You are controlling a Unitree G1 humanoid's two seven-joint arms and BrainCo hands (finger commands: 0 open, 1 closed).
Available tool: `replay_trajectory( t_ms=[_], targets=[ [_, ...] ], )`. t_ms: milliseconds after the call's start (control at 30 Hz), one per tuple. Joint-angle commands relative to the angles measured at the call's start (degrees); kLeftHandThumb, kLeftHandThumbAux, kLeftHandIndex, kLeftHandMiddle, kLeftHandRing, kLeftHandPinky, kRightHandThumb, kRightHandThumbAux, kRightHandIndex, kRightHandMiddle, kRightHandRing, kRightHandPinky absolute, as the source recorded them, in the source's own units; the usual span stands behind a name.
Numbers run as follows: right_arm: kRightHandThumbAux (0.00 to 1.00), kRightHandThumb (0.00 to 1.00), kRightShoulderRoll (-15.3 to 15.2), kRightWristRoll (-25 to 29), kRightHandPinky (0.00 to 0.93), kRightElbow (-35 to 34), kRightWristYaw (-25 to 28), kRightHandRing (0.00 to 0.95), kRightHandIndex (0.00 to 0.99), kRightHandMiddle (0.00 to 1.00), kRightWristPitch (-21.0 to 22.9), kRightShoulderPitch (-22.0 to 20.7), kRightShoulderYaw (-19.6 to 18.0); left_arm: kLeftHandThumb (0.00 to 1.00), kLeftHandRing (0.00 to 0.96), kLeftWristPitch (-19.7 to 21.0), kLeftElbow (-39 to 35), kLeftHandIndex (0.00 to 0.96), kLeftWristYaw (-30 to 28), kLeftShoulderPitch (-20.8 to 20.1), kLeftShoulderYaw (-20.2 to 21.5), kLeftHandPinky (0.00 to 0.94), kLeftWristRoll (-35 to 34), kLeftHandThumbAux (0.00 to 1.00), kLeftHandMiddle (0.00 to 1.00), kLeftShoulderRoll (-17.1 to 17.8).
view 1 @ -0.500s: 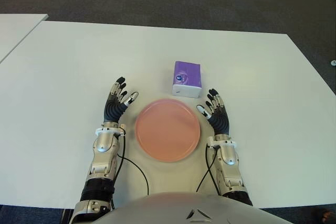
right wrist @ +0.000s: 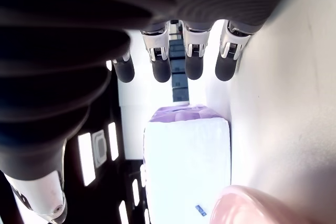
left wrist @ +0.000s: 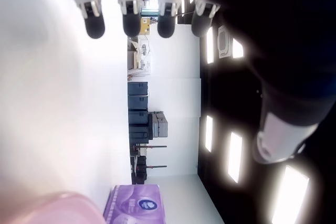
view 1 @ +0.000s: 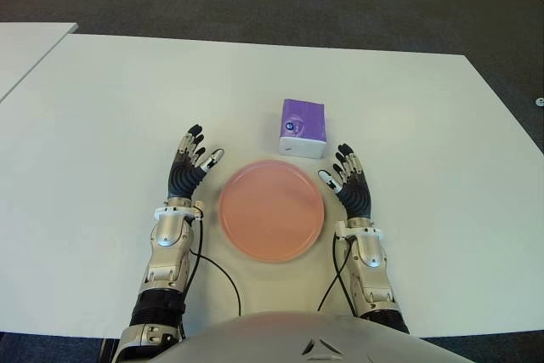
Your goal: Put the tissue paper into the plate.
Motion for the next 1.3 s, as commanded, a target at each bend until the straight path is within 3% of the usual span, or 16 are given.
replay_trajectory(
  t_ms=[33,633,867,967,1100,1200,1300],
  targets=[
    [0.681,0.040,0.61,0.03,0.000,1.92,-0.17,0.000,0.000,0.000,2.19,1.68,0.12,0.000,0.000,-0.04,-0.04,0.025,0.75,0.78,-0.01,0.000,0.42,0.657,0.027,0.11],
    [0.675,0.029,0.12,0.05,0.000,2.56,-0.18,0.000,0.000,0.000,2.74,1.41,-0.36,0.000,0.000,0.23,-0.68,0.032,1.08,0.97,-0.19,0.000,0.61,0.649,0.030,-0.13],
    [0.716,0.063,-2.47,-0.96,0.009,8.55,-2.50,0.000,0.000,0.000,6.11,-1.51,-3.34,0.000,0.000,-0.20,-0.49,0.033,1.20,0.94,-0.39,0.000,0.81,0.646,0.031,-0.06],
    [0.714,0.084,-3.56,-2.05,0.017,10.16,-5.54,0.000,0.000,0.001,9.69,-3.26,-5.18,0.000,0.000,-0.06,-0.44,0.032,1.24,0.81,-0.34,0.000,0.73,0.647,0.029,-0.02],
    [0.699,0.099,-3.92,-3.77,0.021,4.49,-11.43,0.000,0.000,0.004,15.75,-5.84,-8.10,0.000,0.000,0.04,-0.07,0.032,1.42,0.49,-0.10,0.000,0.52,0.649,0.029,-0.10],
    [0.682,0.118,-3.63,-6.20,0.014,-6.90,-16.43,0.000,0.000,0.002,22.43,-8.66,-10.58,0.000,0.000,-0.19,0.28,0.031,1.29,0.44,0.06,0.000,0.37,0.649,0.030,-0.07],
    [0.665,0.141,-3.77,-8.01,0.004,-10.78,-19.22,0.000,0.000,0.000,23.72,-10.55,-11.60,0.000,0.000,-0.39,0.66,0.031,1.23,0.29,0.12,0.000,0.27,0.651,0.030,-0.11]
  ],
)
